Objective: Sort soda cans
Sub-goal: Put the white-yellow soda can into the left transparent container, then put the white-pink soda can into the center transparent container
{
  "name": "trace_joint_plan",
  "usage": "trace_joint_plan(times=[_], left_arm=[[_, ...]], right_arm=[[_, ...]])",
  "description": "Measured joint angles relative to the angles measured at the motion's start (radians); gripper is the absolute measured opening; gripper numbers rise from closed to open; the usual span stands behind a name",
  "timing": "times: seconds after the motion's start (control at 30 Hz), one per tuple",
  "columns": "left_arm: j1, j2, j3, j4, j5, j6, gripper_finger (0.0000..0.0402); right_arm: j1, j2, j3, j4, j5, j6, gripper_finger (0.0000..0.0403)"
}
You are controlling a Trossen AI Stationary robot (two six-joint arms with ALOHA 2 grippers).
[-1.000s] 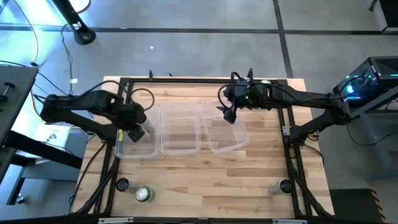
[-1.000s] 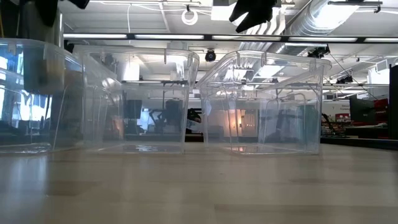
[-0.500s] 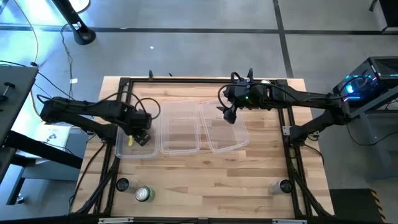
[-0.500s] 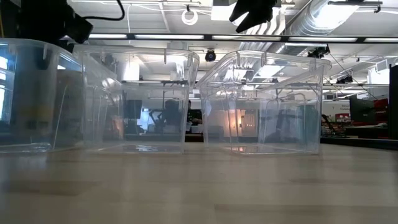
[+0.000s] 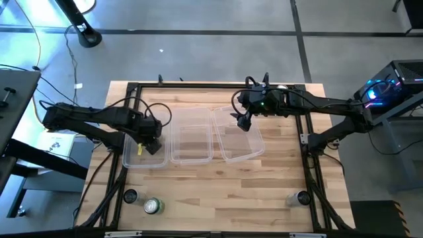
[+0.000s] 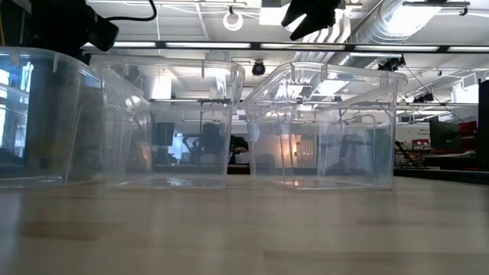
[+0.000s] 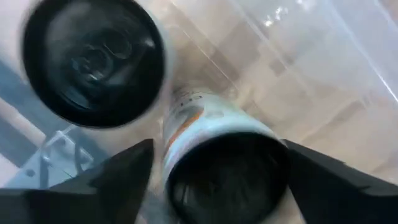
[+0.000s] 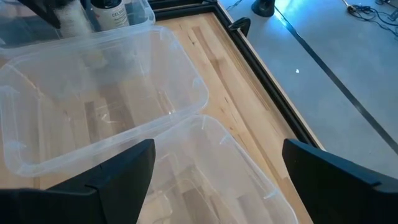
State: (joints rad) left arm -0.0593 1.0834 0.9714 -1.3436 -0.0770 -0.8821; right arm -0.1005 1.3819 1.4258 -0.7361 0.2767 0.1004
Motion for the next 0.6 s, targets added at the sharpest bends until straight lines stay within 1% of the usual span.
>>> trace_joint_plan(times=[0.07,0.13,0.33,0.43,0.6], left_arm=[[0.0,0.005,0.0,-0.014,-0.024,-0.004,0.0364],[0.0,0.012,0.0,-0.017,-0.025,-0.004,0.0373],[0.0,0.014,0.009,-0.018,-0.016,-0.004,0.0359],[0.0,0.01,0.068,-0.07,-0.013,0.016,0.0353],[0.015,0.009,0.218,-0.229,-0.073,0.038,0.0348]], right_arm=[[0.0,0.0,0.0,0.0,0.0,0.004,0.0346],[0.0,0.0,0.0,0.0,-0.002,0.004,0.0346],[0.0,0.0,0.0,0.0,-0.005,0.005,0.0346],[0.0,0.0,0.0,-0.001,-0.005,0.007,0.0346],[0.0,0.0,0.0,-0.001,-0.004,0.005,0.0346]])
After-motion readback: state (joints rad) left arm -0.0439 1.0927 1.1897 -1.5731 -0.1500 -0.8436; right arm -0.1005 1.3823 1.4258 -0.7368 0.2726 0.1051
